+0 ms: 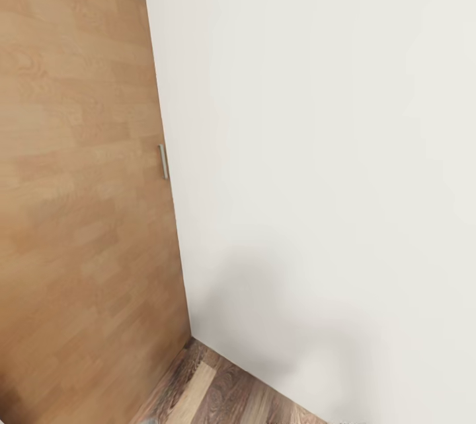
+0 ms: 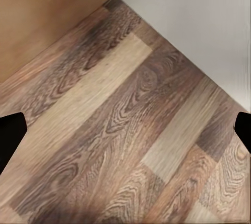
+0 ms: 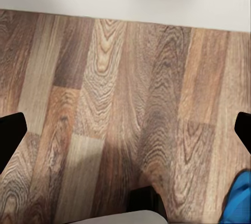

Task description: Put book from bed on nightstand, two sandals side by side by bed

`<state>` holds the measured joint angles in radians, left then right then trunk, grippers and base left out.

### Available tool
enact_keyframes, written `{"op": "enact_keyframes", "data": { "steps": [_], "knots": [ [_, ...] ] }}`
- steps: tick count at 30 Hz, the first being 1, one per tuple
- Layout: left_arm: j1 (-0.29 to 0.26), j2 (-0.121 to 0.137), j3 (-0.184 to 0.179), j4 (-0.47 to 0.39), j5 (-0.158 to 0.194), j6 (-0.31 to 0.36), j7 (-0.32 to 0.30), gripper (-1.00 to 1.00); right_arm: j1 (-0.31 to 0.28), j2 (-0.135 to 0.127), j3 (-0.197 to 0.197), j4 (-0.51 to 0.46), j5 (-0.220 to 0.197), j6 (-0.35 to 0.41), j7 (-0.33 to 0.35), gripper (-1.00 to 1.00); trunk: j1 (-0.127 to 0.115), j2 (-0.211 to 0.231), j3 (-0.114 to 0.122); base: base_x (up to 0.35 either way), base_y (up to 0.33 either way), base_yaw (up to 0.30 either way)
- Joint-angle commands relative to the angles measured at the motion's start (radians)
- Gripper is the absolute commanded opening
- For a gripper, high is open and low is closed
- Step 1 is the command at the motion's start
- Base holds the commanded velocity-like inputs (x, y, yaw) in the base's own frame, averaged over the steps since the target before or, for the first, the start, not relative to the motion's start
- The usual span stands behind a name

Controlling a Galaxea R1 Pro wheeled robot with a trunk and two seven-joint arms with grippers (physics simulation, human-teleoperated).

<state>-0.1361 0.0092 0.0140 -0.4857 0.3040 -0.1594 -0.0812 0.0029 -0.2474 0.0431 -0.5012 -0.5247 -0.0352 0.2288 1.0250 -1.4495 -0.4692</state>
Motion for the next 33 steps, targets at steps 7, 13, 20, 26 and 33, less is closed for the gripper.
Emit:
{"op": "enact_keyframes", "data": {
  "steps": [7, 13, 20, 26, 33],
  "knots": [
    [0.0, 0.0, 0.002, 0.001, 0.01, -0.002, -0.008, 1.0, 0.0, 0.0, 0.004, 0.0, -0.009, -0.003, -0.003, 1.0, 0.0, 0.0, -0.001, 0.007, 0.023, -0.094],
    [0.0, 0.0, 0.002, 0.001, 0.01, -0.002, -0.008, 1.0, 0.0, 0.0, 0.004, 0.0, -0.009, -0.003, -0.004, 1.0, 0.0, 0.0, -0.001, 0.109, 0.197, -0.01],
    [0.0, 0.0, 0.001, 0.001, 0.01, -0.002, -0.008, 1.0, 0.0, 0.0, 0.005, 0.0, -0.009, -0.003, -0.005, 1.0, 0.0, 0.0, -0.001, 0.11, 0.108, -0.001],
    [0.0, 0.0, 0.001, 0.001, 0.01, -0.002, -0.008, 1.0, 0.0, 0.0, 0.005, 0.0, -0.009, -0.003, -0.005, 1.0, 0.0, 0.0, -0.001, 0.134, -0.037, 0.0],
    [0.0, 0.0, 0.001, 0.001, 0.01, -0.002, -0.008, 1.0, 0.0, 0.0, 0.006, 0.0, -0.009, -0.003, -0.005, 1.0, 0.0, 0.0, -0.001, 0.274, -0.071, 0.0]
  ]
}}
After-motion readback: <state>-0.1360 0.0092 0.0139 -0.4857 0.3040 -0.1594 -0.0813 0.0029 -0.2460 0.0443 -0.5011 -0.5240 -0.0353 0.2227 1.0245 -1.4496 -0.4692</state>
